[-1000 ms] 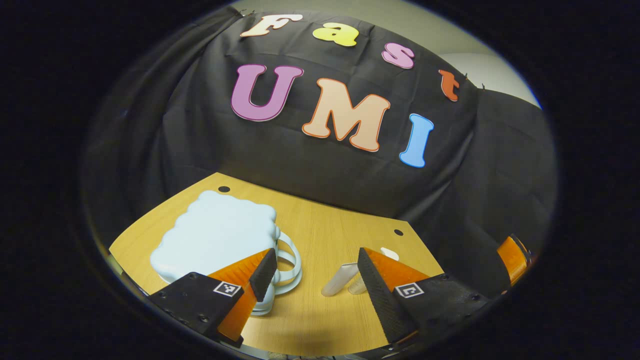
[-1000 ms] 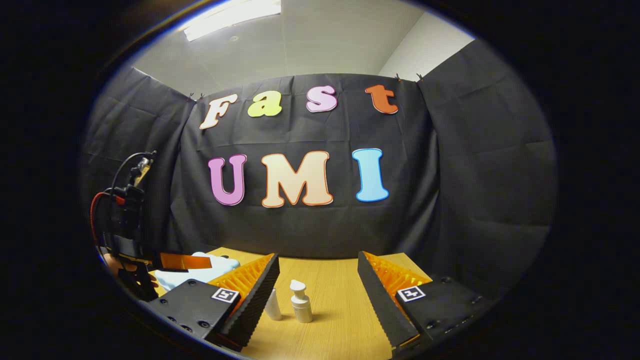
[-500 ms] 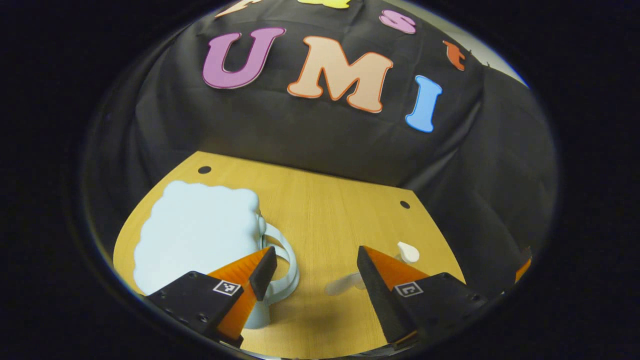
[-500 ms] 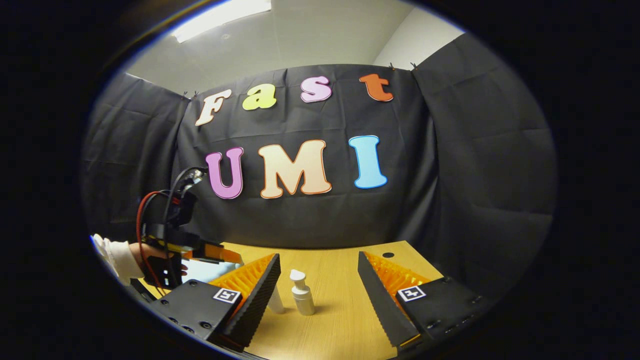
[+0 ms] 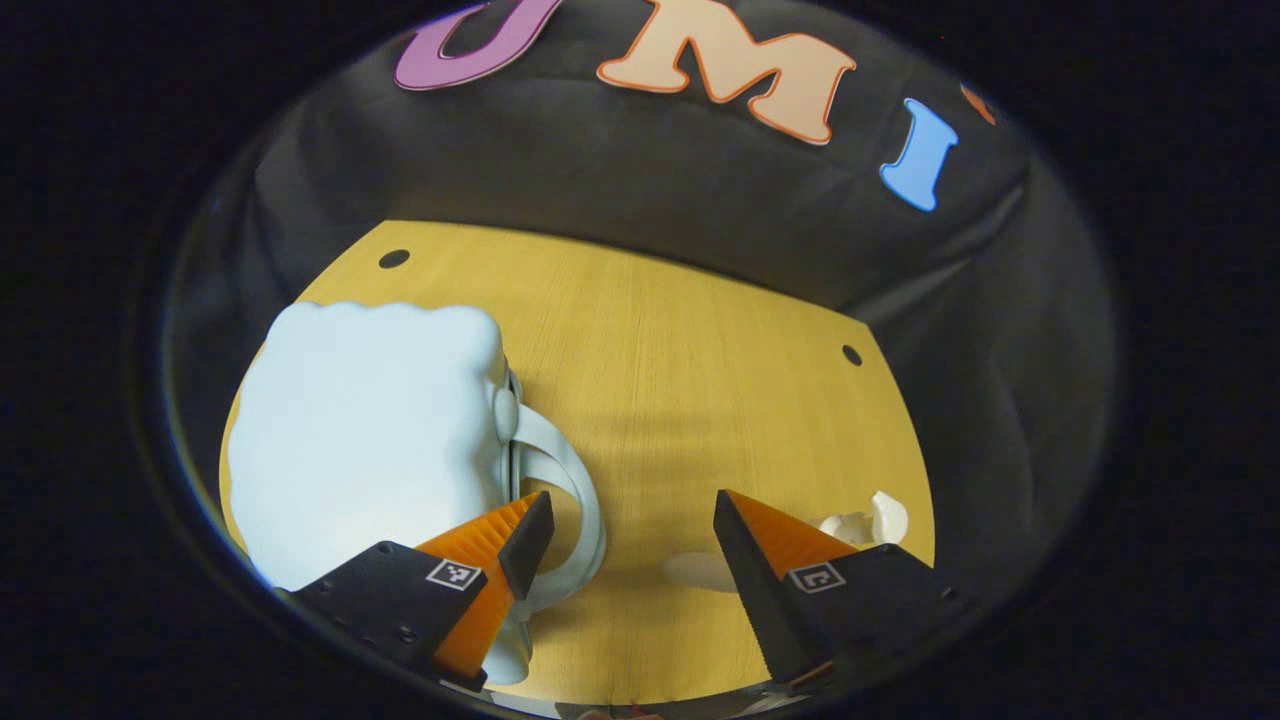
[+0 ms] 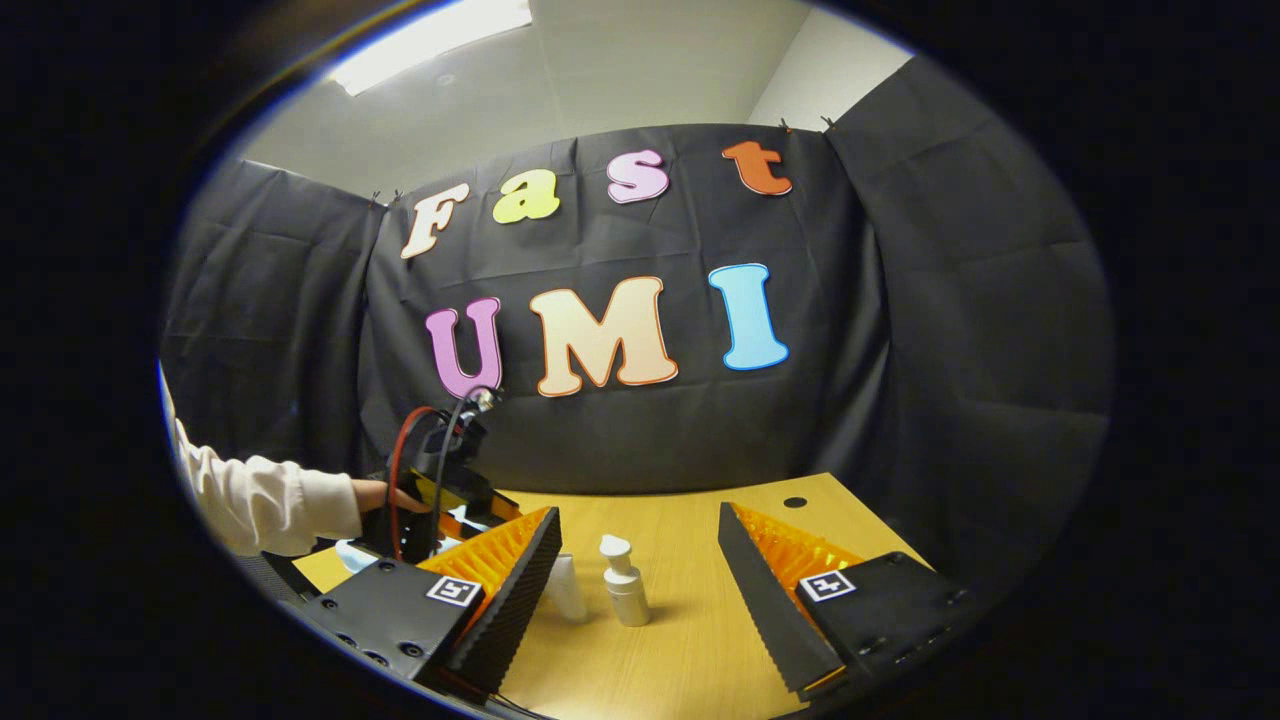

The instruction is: First open the suitcase, pack the skin care products into it, and then close the suitcase.

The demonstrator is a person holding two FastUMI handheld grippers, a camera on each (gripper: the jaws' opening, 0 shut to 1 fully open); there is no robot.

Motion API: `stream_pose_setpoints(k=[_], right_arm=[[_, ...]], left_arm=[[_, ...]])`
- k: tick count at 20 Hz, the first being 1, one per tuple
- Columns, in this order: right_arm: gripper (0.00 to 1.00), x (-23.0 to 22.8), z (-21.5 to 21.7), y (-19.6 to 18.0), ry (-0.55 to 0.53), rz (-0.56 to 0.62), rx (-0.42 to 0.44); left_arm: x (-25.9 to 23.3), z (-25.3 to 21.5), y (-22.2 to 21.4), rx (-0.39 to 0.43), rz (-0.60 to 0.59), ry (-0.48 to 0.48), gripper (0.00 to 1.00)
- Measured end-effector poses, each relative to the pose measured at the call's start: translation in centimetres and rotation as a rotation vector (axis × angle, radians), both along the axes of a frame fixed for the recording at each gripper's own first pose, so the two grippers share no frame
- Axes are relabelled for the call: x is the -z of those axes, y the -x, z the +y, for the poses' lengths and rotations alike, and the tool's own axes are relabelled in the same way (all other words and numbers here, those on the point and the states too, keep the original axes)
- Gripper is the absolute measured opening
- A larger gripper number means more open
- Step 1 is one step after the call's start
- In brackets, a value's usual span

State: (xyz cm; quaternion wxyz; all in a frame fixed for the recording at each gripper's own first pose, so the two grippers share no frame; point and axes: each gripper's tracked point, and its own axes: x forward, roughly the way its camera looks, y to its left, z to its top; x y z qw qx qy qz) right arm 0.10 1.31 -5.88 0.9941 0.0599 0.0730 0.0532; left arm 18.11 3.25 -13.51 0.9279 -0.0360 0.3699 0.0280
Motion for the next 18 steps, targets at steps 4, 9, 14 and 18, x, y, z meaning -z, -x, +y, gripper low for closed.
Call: stream_pose_setpoints(k=[4, 9, 14, 18], right_arm=[[0.99, -0.2, 0.2, 0.5, -0.005, -0.007, -0.009], [0.99, 0.1, 0.3, 1.0, -0.009, 0.01, -0.018], [0.99, 0.2, -0.4, 1.3, 0.001, 0.01, -0.005], [0.99, 0.0, -1.6, 1.7, 0.001, 0.01, 0.023]], left_arm=[[3.0, 1.1, -0.5, -0.057, 0.138, 0.008, 0.94], [4.6, 1.2, -1.4, -0.04, 0.236, -0.058, 0.89], [6.6, 1.3, -1.5, -0.039, 0.344, -0.094, 0.81], [8.1, 1.2, -1.4, -0.028, 0.404, -0.093, 0.77]])
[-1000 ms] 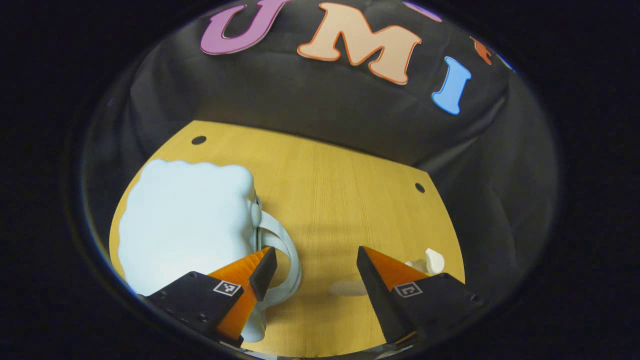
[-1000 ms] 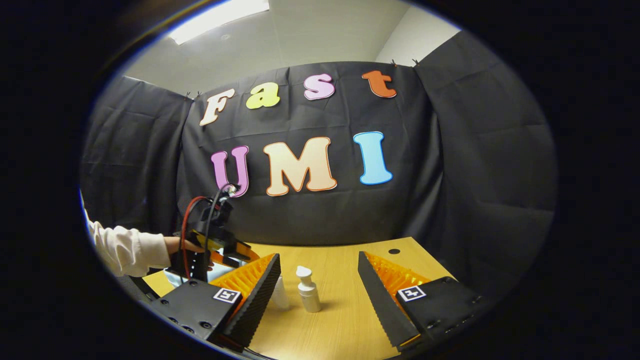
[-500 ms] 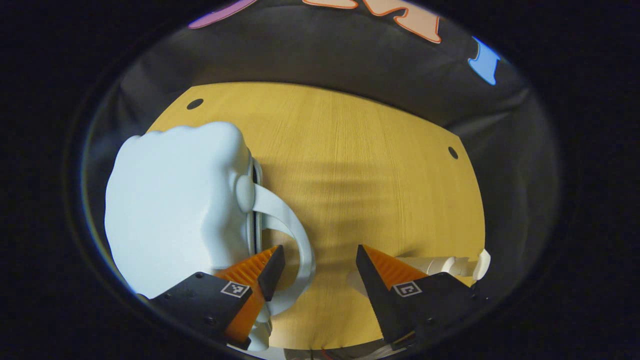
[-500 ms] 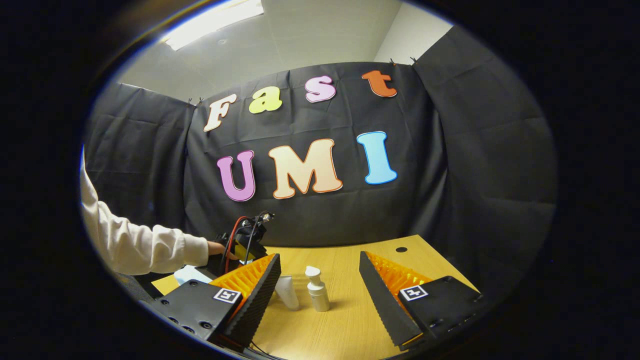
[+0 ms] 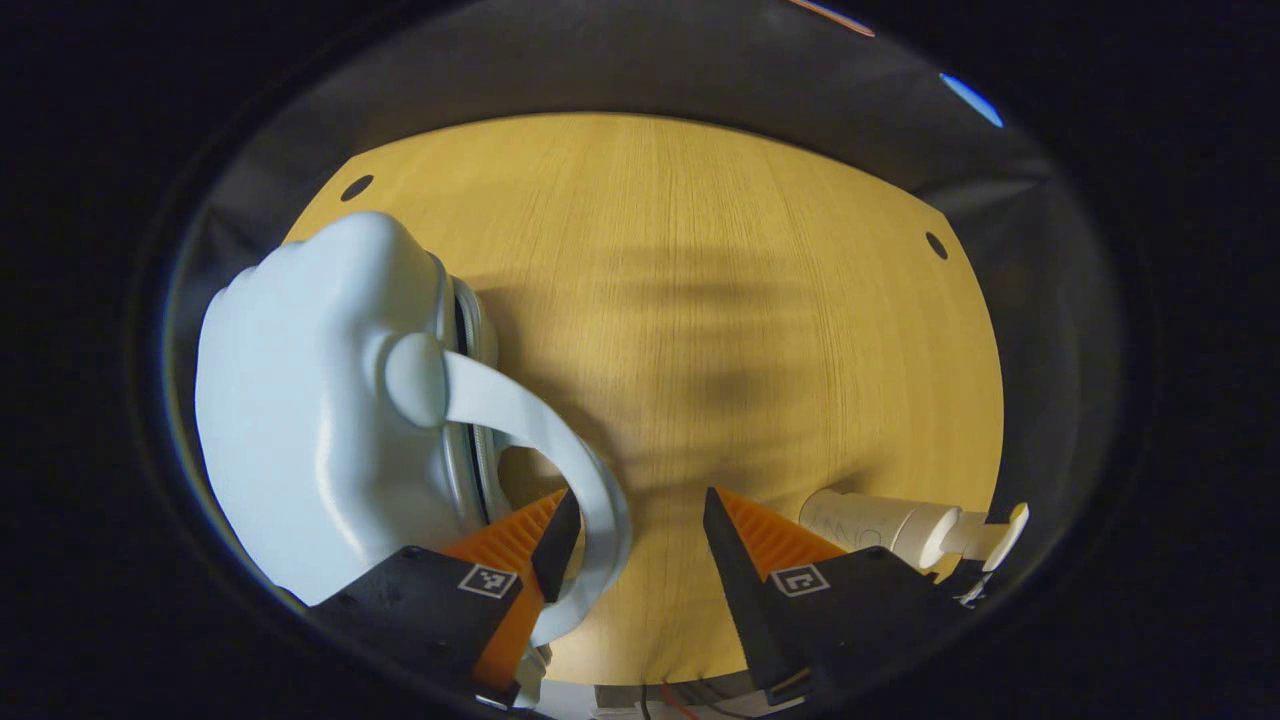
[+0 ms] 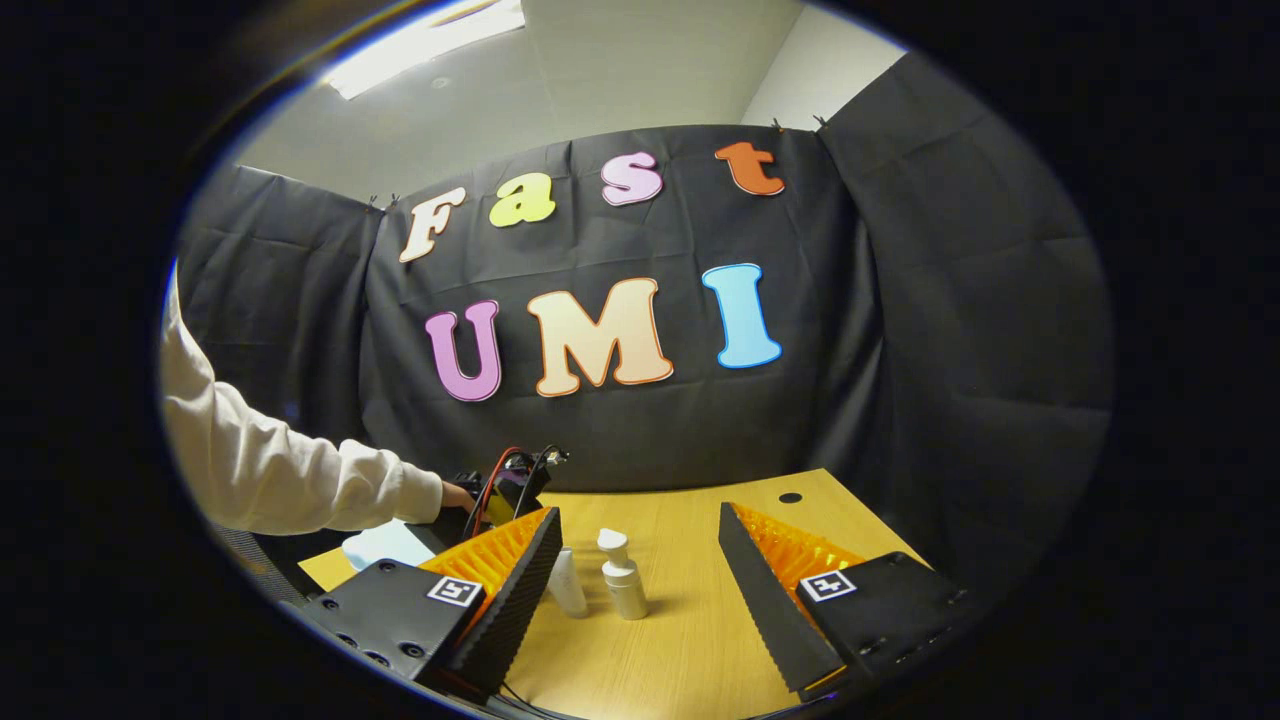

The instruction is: First open the suitcase, pack the skin care products into it, and then close the suitcase.

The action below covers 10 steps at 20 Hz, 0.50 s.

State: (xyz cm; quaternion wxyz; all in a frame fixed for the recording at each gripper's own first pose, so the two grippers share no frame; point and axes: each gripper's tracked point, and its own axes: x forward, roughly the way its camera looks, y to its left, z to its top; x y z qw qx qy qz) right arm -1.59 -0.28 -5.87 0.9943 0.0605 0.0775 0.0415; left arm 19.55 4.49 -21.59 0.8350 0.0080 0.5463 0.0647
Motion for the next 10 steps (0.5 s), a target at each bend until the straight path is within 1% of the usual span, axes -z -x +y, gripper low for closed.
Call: stream_pose_setpoints(k=[1, 3, 4, 5, 6, 7, 8, 9, 10], right_arm=[[0.99, 0.1, -0.2, -0.1, -0.002, 0.0, 0.007], [0.99, 0.1, -0.7, -0.1, -0.007, 0.003, 0.019], [0.99, 0.2, -0.8, -0.2, -0.012, 0.008, 0.023], [0.96, 0.4, -0.7, -0.3, -0.017, 0.013, 0.023], [0.97, 0.4, -0.7, -0.4, -0.022, 0.017, 0.021], [0.98, 0.6, -0.6, -0.4, -0.023, 0.022, 0.019], [0.97, 0.8, -0.5, -0.5, -0.022, 0.025, 0.014], [0.97, 0.7, -0.3, -0.5, -0.018, 0.024, 0.01], [0.98, 0.6, -0.2, -0.5, -0.013, 0.022, 0.005]], left_arm=[[0.3, 0.2, 0.1, -0.005, 0.011, 0.002, 0.76], [0.5, 0.5, 0.1, -0.017, 0.017, 0.007, 0.68], [0.4, 0.7, 0.1, -0.014, 0.017, 0.005, 0.59], [0.4, 0.8, 0.1, -0.011, 0.018, 0.003, 0.54], [0.3, 1.1, 0.1, -0.013, 0.019, 0.001, 0.5], [0.5, 1.3, 0.2, -0.015, 0.023, 0.004, 0.43], [0.5, 1.5, 0.4, -0.015, 0.029, 0.003, 0.4], [0.7, 1.6, 0.5, -0.013, 0.036, 0.011, 0.31], [0.8, 1.6, 0.6, -0.016, 0.04, 0.025, 0.26]])
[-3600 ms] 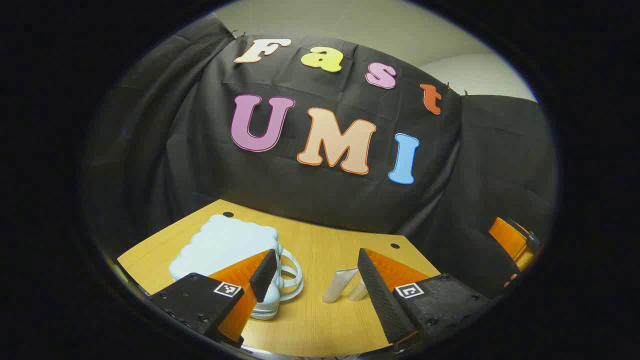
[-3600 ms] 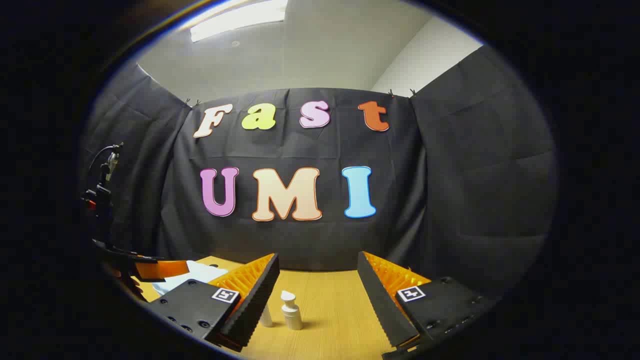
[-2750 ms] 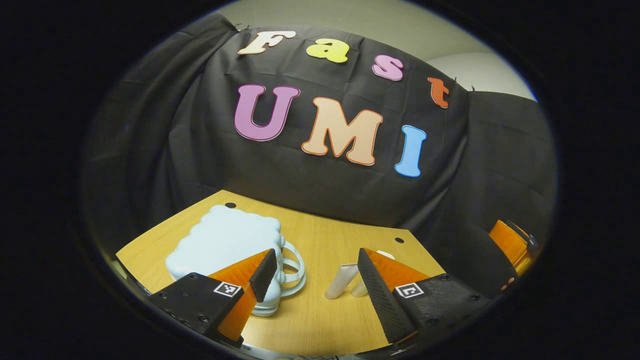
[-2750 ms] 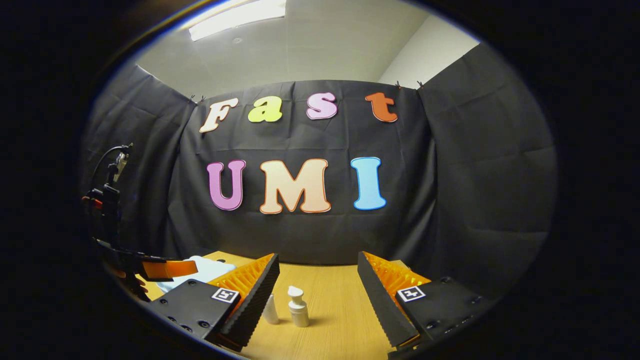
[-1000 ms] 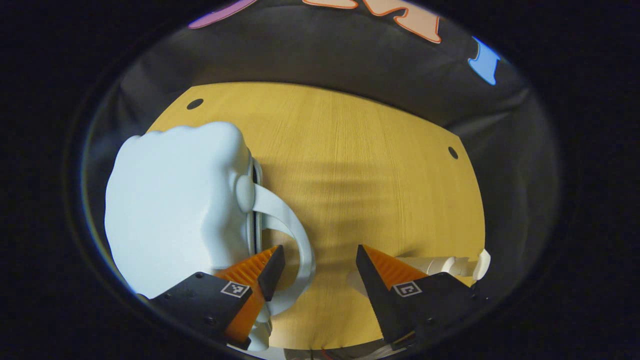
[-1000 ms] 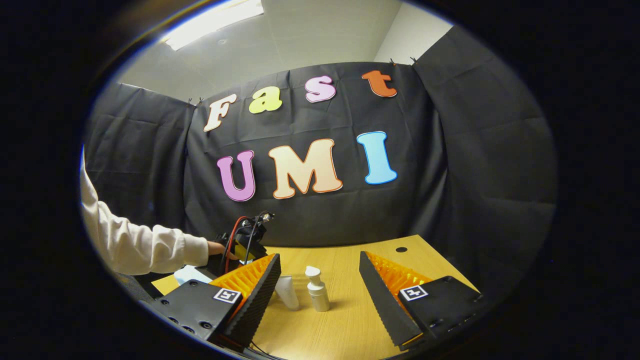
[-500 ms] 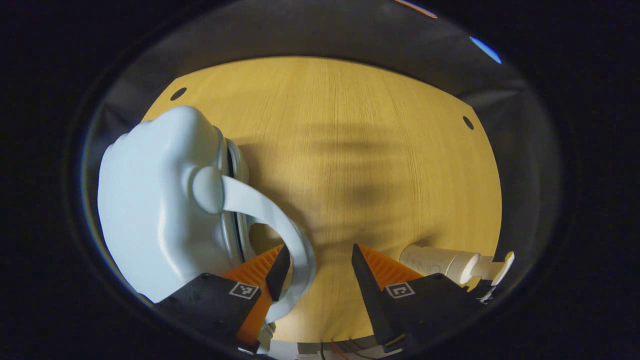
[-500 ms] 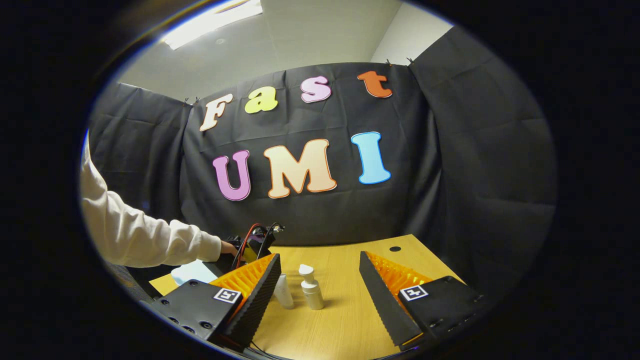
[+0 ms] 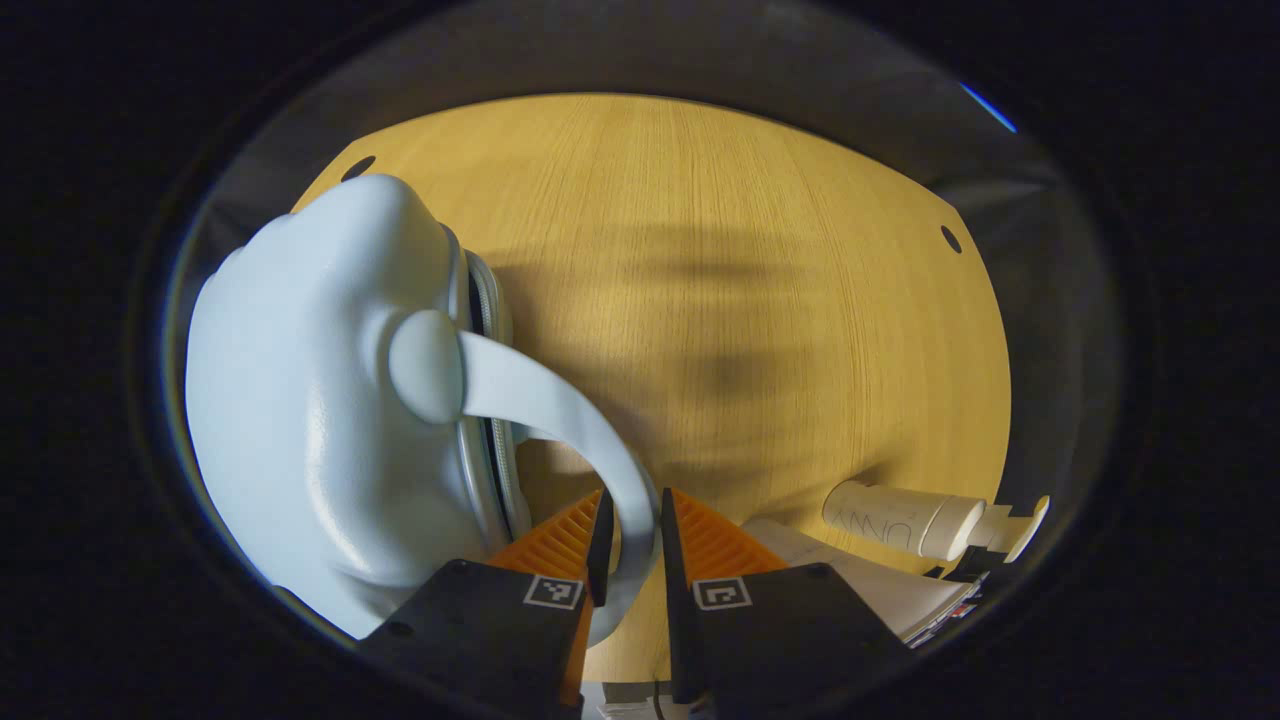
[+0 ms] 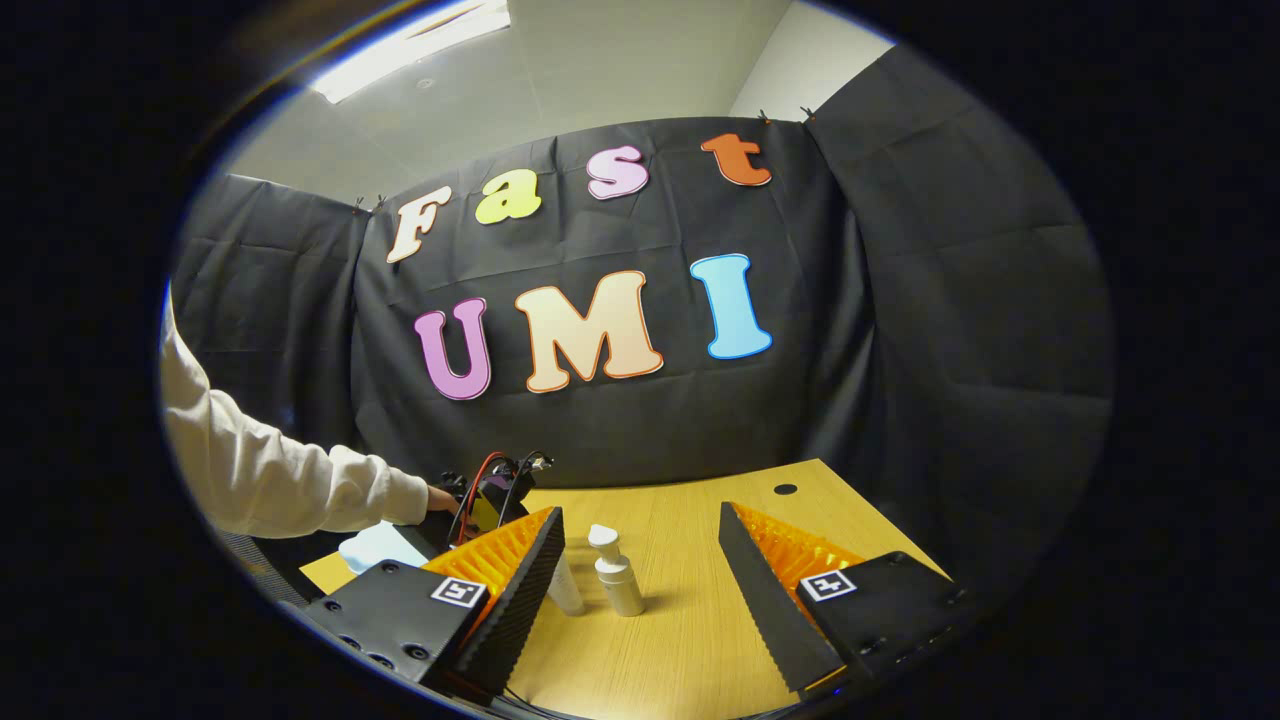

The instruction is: First open the suitcase, pack the skin care products into it, and then close the suitcase.

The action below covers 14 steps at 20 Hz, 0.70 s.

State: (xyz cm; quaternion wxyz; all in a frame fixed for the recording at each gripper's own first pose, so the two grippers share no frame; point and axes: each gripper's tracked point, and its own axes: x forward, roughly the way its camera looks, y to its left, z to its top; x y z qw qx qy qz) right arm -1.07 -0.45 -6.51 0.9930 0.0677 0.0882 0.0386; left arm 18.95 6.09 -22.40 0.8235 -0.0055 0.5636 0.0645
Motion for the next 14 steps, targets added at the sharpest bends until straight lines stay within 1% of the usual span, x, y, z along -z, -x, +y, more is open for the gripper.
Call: stream_pose_setpoints(k=[1, 2, 3, 4, 5, 6, 10, 13, 14], right_arm=[[0.98, 0.0, 0.1, 0.0, 0.005, 0.0, -0.004], [0.98, 0.1, 0.2, -0.1, 0.008, 0.002, -0.008], [0.98, 0.2, 0.3, -0.1, 0.011, 0.004, -0.011], [0.98, 0.1, 0.3, -0.1, 0.012, 0.003, -0.012], [0.98, 0.1, 0.3, 0.0, 0.014, 0.002, -0.011], [0.98, 0.2, 0.2, -0.1, 0.015, 0.003, -0.009], [0.98, 0.2, 0.0, -0.3, 0.014, 0.005, 0.0], [0.98, 0.5, 0.2, -0.5, 0.015, 0.01, -0.004], [0.98, 0.6, 0.5, -0.7, 0.012, 0.013, -0.011]], left_arm=[[0.1, -0.1, 0.0, -0.005, 0.001, 0.015, 0.26], [0.1, -0.3, 0.0, -0.012, 0.005, 0.029, 0.23], [0.3, -0.2, 0.1, -0.011, 0.01, 0.022, 0.2], [0.2, -0.2, 0.1, 0.008, 0.017, 0.013, 0.12], [0.1, -0.2, 0.1, 0.027, 0.021, 0.0, 0.11], [0.0, -0.4, 0.1, 0.045, 0.025, -0.013, 0.08], [-0.5, -0.6, 0.1, 0.062, 0.02, -0.021, 0.01], [-1.7, -1.3, -0.2, 0.081, -0.016, -0.009, 0.01], [-2.2, -1.7, -0.1, 0.082, -0.027, 0.013, 0.0]])
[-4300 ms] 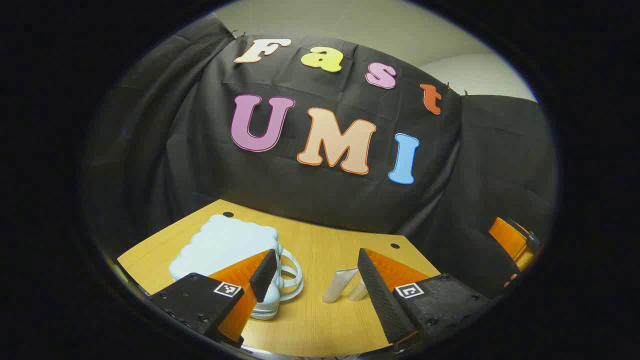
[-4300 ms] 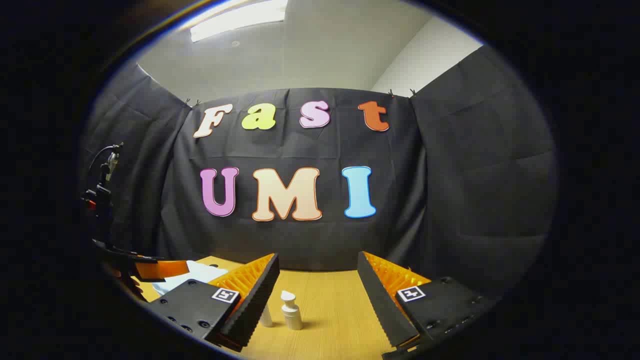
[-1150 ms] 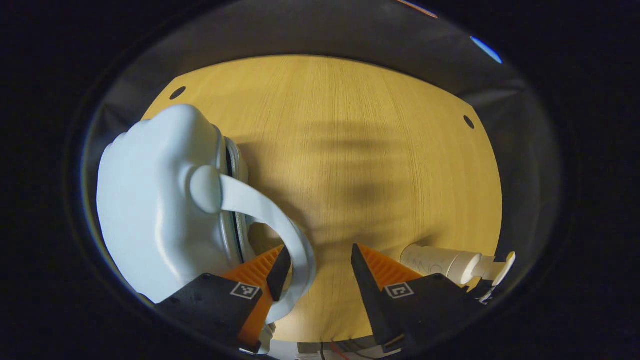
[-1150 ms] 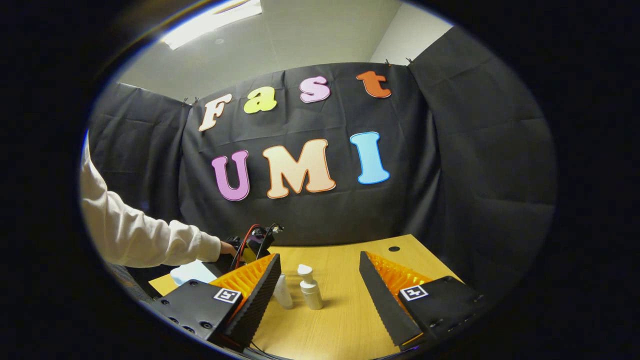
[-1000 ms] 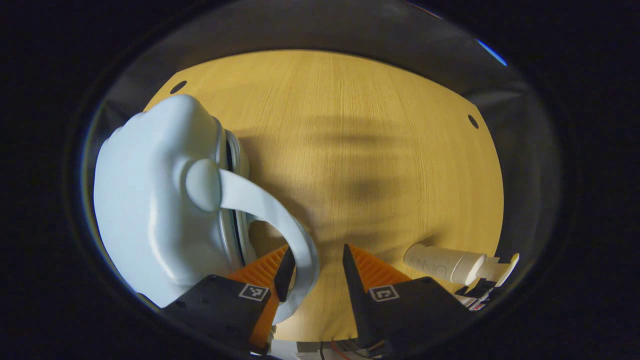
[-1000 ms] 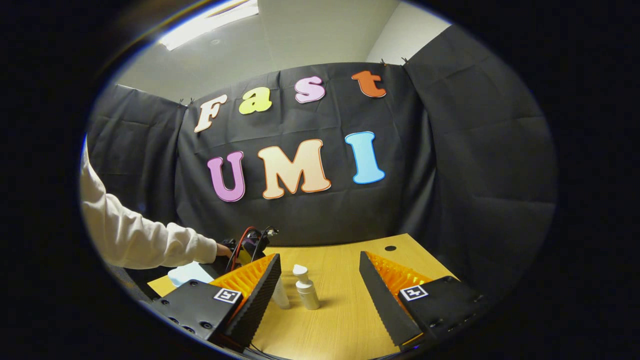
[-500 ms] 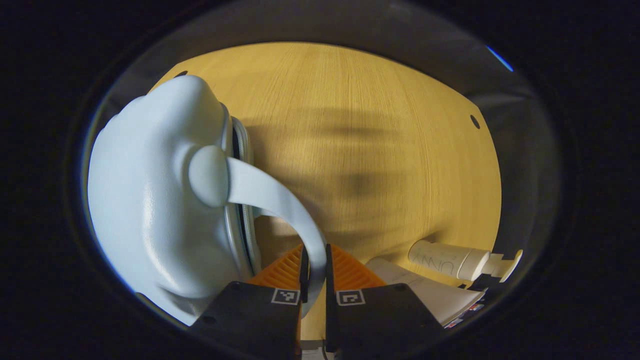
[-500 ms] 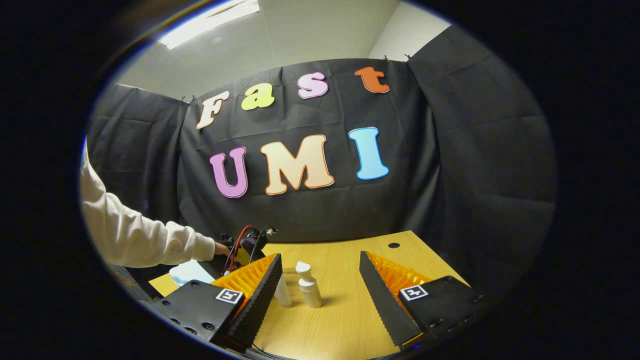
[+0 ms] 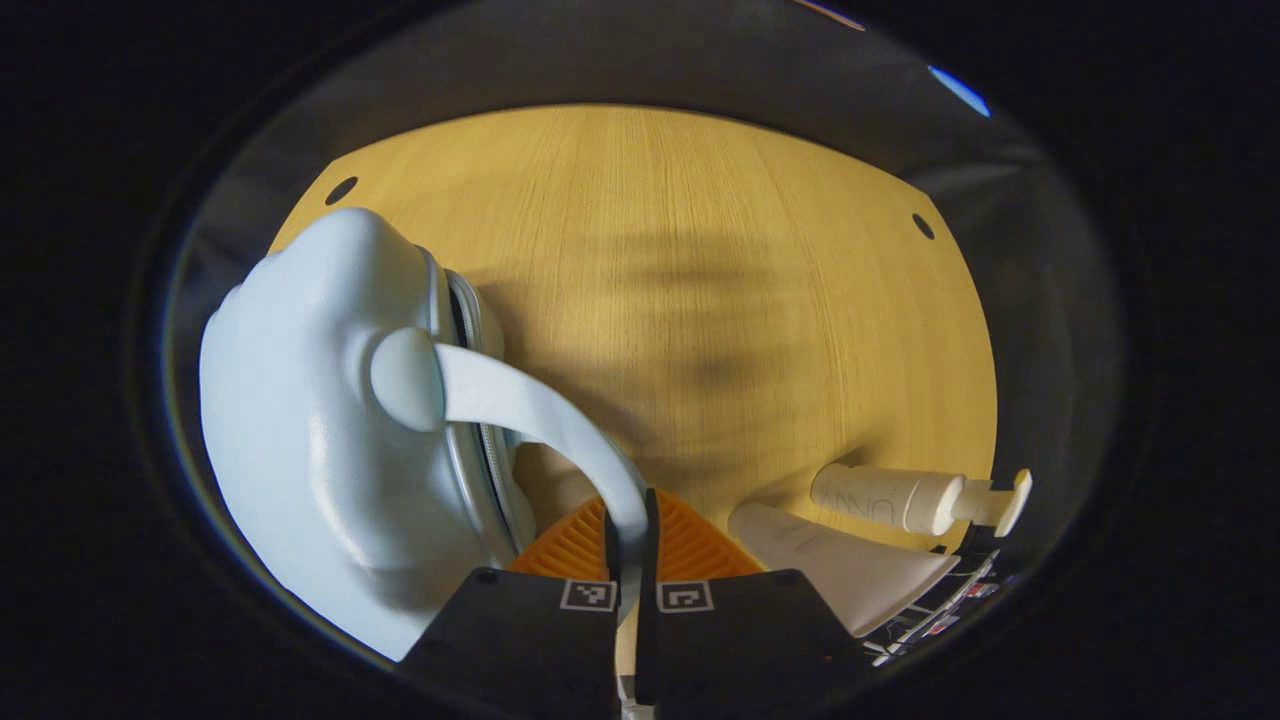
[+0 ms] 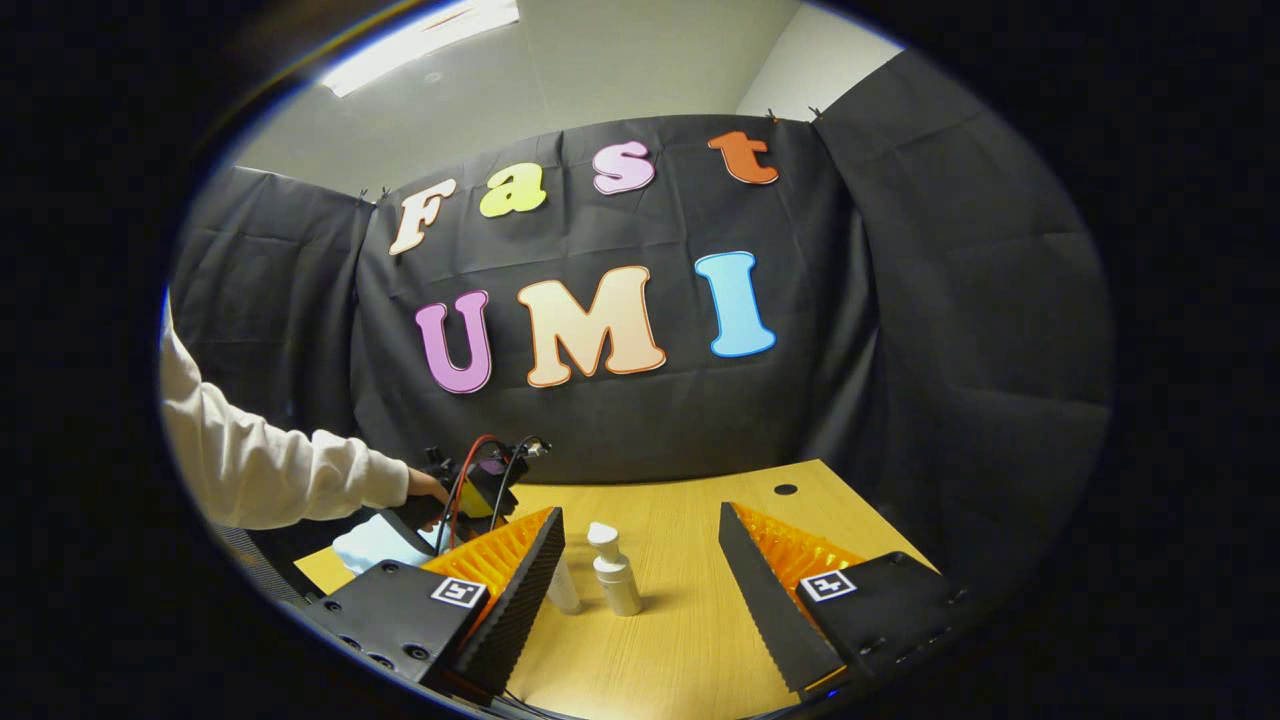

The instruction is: First open the suitcase, pack the skin care products into it, and then close the suitcase.

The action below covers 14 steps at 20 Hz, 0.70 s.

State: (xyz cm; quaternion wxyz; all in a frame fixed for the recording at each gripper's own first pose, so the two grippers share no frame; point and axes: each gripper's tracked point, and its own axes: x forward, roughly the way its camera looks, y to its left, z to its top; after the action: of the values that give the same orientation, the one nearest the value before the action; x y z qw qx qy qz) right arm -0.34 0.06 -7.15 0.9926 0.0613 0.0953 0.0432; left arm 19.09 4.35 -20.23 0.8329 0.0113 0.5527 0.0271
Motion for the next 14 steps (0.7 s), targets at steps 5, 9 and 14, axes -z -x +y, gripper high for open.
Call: stream_pose_setpoints(k=[5, 9, 14], right_arm=[[0.98, -0.4, 2.2, -0.5, -0.002, -0.008, -0.054], [0.98, -1.2, 4.2, -0.5, -0.002, -0.026, -0.092], [0.95, -2.8, 6.5, -1.3, 0.007, -0.071, -0.119]], left_arm=[[-4.8, -0.8, 0.2, 0.008, -0.091, 0.094, 0.01], [-11.1, 0.3, 1.5, 0.011, -0.186, 0.152, 0.0], [-20.4, 5.6, 3.9, -0.022, -0.345, 0.196, 0.0]])
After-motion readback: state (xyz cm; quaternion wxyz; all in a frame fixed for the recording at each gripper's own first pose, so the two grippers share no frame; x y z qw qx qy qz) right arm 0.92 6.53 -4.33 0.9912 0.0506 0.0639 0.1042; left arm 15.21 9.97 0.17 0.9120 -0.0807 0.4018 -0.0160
